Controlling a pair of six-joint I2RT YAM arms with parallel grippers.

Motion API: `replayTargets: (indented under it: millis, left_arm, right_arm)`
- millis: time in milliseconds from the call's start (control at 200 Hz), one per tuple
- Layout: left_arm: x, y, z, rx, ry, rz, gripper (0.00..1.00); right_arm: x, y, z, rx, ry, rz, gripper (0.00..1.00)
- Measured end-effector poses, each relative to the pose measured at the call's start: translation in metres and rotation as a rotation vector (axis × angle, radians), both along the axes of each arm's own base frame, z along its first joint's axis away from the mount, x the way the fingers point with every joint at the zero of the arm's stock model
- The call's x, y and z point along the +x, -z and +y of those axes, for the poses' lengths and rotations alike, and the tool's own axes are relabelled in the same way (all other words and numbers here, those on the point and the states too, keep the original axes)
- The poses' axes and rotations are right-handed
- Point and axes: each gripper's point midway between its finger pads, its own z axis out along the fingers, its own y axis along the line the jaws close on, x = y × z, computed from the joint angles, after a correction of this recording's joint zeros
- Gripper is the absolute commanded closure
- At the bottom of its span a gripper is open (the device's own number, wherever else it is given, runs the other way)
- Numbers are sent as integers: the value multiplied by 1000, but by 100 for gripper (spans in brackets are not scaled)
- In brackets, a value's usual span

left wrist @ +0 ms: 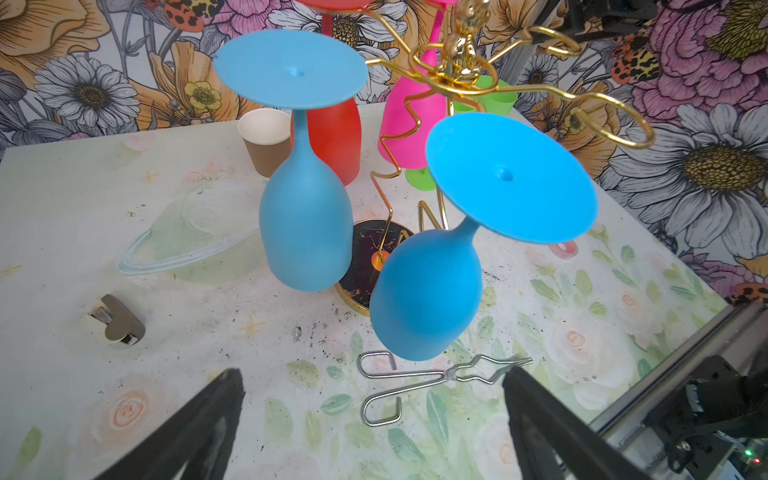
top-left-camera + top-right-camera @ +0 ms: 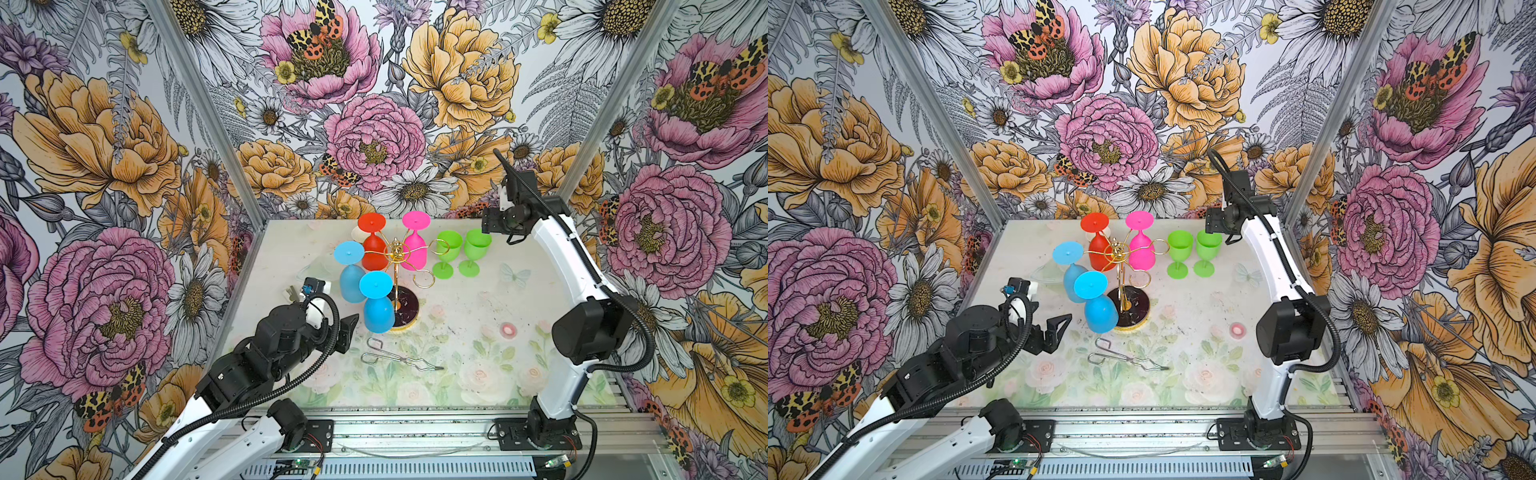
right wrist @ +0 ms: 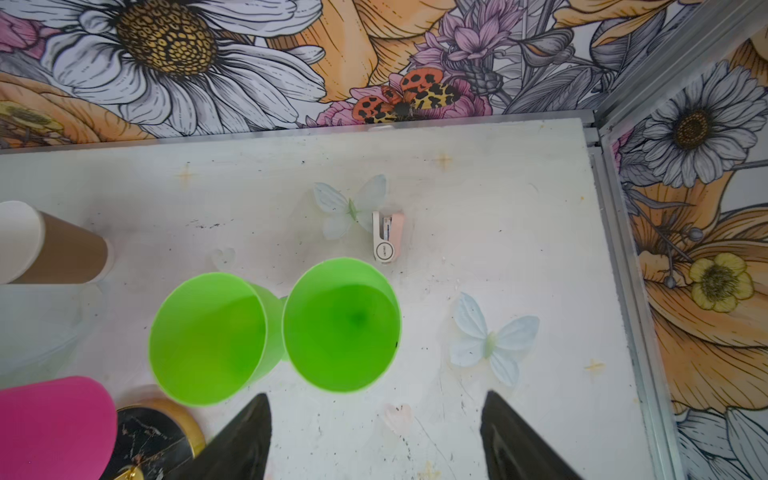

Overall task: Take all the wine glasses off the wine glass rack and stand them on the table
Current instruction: 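Open and raise the right gripper while the left gripper reaches toward the blue glass, then close the left gripper on the foot of the nearer hanging blue glass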

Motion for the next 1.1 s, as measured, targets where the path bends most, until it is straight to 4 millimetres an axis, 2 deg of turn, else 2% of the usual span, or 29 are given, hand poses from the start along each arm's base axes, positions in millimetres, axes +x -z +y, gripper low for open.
replayTargets:
  millis: [85, 160, 365, 585, 691, 776, 986, 1101]
  left_arm:
    - [0, -7, -5, -39, 20, 18, 1]
    - [-1, -13, -10, -73, 39, 35, 1]
    - [-4, -23, -24, -172, 102, 101, 2]
    - [0, -46, -32, -371, 130, 141, 10]
    - [7, -56, -33, -471, 124, 156, 19]
    - [15, -59, -33, -531, 113, 183, 19]
    - [27, -47, -38, -600, 104, 279, 24]
    - [34, -40, -44, -621, 107, 332, 29]
  right_arm:
    - [-18, -13, 10, 40, -40, -20, 19]
    - [-34, -12, 22, 56, -85, -13, 21]
    - [-84, 21, 60, 108, -228, 71, 24]
    - [-128, 49, 65, 155, -294, 61, 27]
    - [-140, 54, 66, 169, -312, 27, 27]
    - [-147, 59, 69, 187, -325, 1, 27]
    - [-152, 73, 75, 216, -335, -2, 28]
    - [-149, 70, 81, 230, -351, -21, 28]
